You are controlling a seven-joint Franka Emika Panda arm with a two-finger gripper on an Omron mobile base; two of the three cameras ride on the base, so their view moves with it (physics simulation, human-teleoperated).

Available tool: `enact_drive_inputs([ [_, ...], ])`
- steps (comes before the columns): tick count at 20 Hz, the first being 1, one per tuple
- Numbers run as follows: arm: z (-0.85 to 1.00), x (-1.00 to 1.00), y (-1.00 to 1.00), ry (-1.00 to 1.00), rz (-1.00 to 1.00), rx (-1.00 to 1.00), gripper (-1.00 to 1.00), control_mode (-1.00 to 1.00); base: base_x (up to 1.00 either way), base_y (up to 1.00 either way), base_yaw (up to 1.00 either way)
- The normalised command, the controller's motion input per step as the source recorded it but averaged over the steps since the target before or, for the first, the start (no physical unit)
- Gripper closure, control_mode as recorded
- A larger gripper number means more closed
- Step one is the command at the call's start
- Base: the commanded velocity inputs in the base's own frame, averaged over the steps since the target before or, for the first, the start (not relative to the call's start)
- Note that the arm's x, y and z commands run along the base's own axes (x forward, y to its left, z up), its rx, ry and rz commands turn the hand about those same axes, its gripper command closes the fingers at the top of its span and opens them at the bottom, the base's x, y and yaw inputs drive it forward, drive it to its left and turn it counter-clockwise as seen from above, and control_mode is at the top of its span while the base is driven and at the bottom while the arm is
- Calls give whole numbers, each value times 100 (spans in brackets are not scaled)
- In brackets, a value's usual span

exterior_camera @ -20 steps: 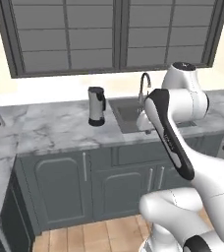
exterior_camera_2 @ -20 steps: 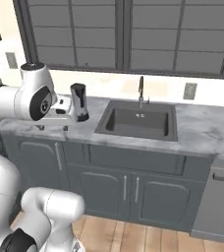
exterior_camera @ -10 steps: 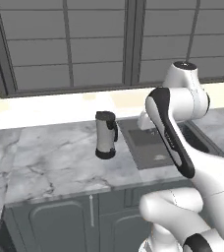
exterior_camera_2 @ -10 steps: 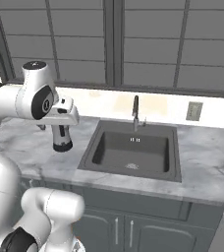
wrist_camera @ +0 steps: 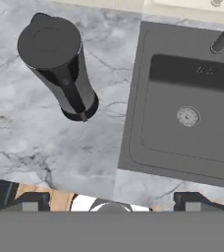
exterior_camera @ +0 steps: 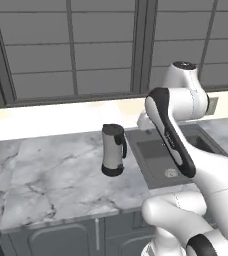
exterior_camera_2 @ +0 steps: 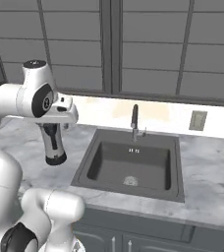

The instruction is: Navigate to the electric kettle.

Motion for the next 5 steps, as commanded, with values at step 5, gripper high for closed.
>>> enact_drive_inputs([
  [5,0,31,60,0,10,0,-100,-100,0,0,0],
])
